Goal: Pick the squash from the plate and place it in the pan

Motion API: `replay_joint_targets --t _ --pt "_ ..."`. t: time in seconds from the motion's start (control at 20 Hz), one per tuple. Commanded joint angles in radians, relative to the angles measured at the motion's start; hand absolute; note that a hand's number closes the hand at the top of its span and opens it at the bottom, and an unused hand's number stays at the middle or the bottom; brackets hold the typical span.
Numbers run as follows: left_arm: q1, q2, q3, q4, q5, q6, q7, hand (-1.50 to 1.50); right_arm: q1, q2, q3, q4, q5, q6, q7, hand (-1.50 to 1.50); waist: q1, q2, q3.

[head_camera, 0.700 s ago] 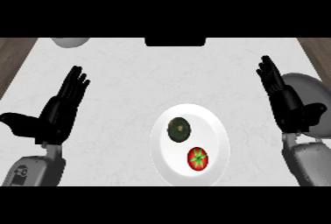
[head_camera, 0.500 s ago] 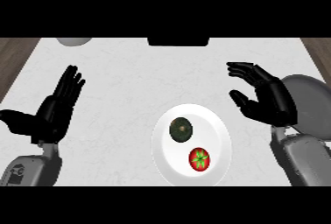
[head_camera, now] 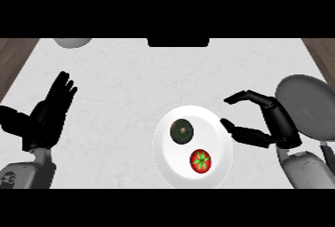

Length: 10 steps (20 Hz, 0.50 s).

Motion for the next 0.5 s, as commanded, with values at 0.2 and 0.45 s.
replay_joint_targets --t 0.2,0.45 --pt "-0.018 -0.023 -0.008 0.014 -0.025 0.010 0.013 0.00 0.059 -0.164 0.020 -0.084 0.197 0.036 -0.017 -1.50 -0.003 0.002 -0.001" --pt "-0.031 -0.026 -0.015 -0.036 -0.027 0.013 0.077 0.00 -0.108 -0.158 0.043 -0.221 0.225 0.147 0.270 -1.50 0.004 0.000 -0.001"
